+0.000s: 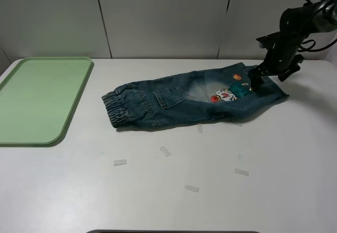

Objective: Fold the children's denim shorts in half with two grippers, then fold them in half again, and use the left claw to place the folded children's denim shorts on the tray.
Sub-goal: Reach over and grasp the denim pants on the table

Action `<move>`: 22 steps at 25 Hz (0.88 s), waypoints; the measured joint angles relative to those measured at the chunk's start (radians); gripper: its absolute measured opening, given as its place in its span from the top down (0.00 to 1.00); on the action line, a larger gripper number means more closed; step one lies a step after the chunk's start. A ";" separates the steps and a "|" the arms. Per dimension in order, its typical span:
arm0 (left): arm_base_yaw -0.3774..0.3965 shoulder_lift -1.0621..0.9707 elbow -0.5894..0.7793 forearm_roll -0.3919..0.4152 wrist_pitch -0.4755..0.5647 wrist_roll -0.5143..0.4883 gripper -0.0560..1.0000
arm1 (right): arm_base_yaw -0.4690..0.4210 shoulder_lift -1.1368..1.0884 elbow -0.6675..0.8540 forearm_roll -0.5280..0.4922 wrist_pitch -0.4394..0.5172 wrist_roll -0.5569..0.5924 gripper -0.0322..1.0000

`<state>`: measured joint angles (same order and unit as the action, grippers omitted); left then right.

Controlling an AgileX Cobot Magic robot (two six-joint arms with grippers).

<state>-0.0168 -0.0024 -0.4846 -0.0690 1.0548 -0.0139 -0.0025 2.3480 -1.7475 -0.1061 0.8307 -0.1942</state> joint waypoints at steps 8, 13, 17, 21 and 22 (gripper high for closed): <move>0.000 0.000 0.000 0.000 0.000 0.000 0.08 | -0.106 0.000 0.000 0.124 0.007 -0.095 0.30; 0.000 0.000 0.000 0.000 0.000 0.000 0.08 | -0.106 0.000 0.000 0.152 -0.002 -0.106 0.30; 0.000 0.000 0.000 0.000 0.000 0.000 0.08 | -0.106 0.008 0.000 0.155 -0.010 -0.110 0.30; 0.000 0.000 0.000 0.000 0.000 0.000 0.08 | -0.106 0.021 -0.001 0.164 -0.011 -0.112 0.30; 0.000 0.000 0.000 0.000 0.000 0.000 0.08 | -0.106 0.023 -0.002 0.164 -0.012 -0.113 0.30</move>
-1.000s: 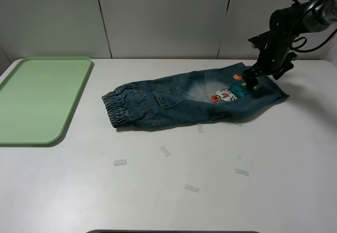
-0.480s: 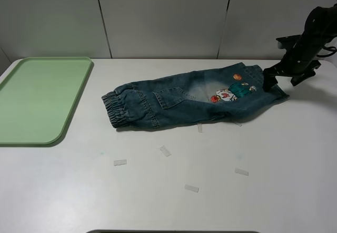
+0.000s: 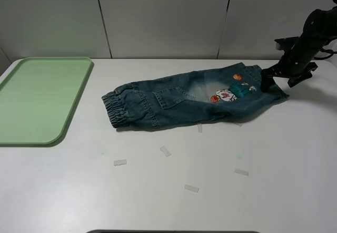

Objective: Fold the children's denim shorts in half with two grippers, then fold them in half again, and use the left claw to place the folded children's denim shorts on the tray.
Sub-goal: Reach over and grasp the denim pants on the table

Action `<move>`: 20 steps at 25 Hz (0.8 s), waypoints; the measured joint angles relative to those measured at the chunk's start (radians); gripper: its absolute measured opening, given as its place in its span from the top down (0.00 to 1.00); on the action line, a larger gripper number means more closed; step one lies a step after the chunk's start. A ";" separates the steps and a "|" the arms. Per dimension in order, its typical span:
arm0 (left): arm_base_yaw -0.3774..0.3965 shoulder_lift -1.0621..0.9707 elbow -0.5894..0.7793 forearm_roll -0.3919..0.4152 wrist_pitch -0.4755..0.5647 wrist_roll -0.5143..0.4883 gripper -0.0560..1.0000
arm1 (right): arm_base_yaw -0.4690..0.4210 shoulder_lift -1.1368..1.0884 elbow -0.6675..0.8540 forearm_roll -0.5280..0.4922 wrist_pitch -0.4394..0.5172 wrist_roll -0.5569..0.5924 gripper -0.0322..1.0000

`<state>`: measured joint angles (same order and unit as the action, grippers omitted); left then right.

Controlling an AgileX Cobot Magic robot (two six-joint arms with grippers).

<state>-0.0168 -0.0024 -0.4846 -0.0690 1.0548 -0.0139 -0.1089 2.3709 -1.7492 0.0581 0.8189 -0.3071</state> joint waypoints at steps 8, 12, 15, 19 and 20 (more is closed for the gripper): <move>0.000 0.000 0.000 0.000 0.000 0.000 0.08 | 0.000 0.023 -0.011 0.019 0.016 0.000 0.35; 0.000 0.000 0.000 0.000 0.000 0.000 0.08 | 0.006 0.032 -0.017 0.036 0.035 -0.001 0.46; 0.000 0.000 0.000 0.000 0.000 0.000 0.08 | 0.011 0.033 -0.017 0.045 0.042 -0.008 0.58; 0.000 0.000 0.000 0.000 0.000 0.000 0.08 | 0.012 0.033 -0.018 0.067 0.045 -0.021 0.73; 0.000 0.000 0.000 0.000 0.000 0.000 0.08 | 0.012 0.034 -0.018 0.074 0.046 -0.023 0.78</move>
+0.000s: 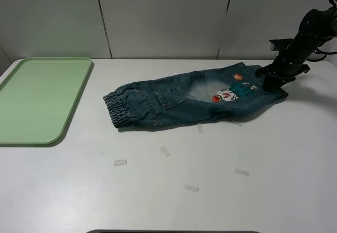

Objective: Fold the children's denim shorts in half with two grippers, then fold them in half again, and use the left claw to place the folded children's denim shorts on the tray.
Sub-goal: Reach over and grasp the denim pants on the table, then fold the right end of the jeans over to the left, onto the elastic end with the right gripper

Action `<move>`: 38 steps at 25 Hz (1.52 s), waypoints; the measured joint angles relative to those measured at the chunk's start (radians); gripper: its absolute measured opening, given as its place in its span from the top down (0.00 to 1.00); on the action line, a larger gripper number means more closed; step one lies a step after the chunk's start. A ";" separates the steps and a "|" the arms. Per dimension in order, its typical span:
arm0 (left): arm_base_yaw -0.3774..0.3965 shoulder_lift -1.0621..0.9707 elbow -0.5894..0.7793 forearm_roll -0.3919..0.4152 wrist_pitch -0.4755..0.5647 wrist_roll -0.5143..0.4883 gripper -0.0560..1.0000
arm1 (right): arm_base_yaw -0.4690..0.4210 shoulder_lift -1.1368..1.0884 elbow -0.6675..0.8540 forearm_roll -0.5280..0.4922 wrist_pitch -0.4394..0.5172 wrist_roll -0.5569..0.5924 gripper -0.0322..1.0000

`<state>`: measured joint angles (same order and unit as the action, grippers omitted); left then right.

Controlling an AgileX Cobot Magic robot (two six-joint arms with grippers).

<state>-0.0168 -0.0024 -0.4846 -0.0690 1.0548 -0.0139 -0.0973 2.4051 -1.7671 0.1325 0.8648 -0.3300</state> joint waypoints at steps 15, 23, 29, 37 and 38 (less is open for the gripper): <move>0.000 0.000 0.000 0.000 0.000 0.000 0.09 | 0.008 -0.020 0.001 -0.010 0.008 0.010 0.94; 0.000 0.000 0.000 -0.001 0.000 0.000 0.09 | 0.005 -0.084 0.019 -0.153 0.063 0.070 0.94; 0.000 0.000 0.000 -0.002 -0.001 0.000 0.09 | 0.005 -0.178 0.019 -0.254 0.091 0.138 0.94; 0.000 0.000 0.000 -0.002 -0.001 0.000 0.09 | 0.005 -0.288 0.019 -0.322 0.136 0.175 0.94; 0.000 0.000 0.000 -0.002 -0.001 0.000 0.09 | 0.005 -0.305 0.019 -0.334 0.137 0.178 0.94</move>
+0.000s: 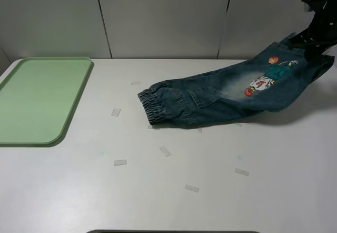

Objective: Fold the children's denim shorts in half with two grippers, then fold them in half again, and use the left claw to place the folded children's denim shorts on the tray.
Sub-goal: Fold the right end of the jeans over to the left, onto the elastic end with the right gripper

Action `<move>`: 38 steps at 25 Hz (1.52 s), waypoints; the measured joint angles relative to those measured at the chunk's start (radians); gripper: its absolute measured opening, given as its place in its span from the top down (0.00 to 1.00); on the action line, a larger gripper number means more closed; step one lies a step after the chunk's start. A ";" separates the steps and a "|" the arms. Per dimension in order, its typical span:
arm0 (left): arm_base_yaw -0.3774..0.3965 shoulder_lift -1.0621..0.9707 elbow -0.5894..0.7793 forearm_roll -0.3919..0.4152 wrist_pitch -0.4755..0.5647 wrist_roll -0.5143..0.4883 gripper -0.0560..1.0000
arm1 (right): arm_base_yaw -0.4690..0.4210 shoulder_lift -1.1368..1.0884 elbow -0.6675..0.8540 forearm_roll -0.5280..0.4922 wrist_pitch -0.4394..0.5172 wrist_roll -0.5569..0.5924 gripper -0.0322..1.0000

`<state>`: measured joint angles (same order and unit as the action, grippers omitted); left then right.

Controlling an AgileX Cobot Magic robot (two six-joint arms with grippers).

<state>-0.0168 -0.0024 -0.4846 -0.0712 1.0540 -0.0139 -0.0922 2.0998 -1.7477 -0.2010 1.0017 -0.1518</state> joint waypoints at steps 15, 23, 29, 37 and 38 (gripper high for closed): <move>0.000 0.000 0.000 0.000 0.000 0.000 0.09 | 0.000 -0.137 0.001 -0.125 0.031 0.041 0.94; 0.000 0.000 0.000 0.000 0.000 0.000 0.09 | 0.003 -0.185 0.006 -0.148 0.034 0.060 0.94; 0.000 0.000 0.000 0.000 0.000 0.000 0.09 | 0.099 -0.185 0.079 -0.214 0.033 0.099 0.94; 0.000 0.000 0.000 0.000 0.000 0.000 0.09 | 0.254 -0.185 0.166 -0.239 0.098 0.203 0.94; 0.000 0.000 0.000 0.000 0.000 0.000 0.09 | 0.272 -0.185 0.166 -0.244 0.105 0.215 0.94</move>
<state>-0.0168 -0.0024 -0.4846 -0.0712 1.0540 -0.0139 0.1793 1.9144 -1.5814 -0.4453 1.1066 0.0628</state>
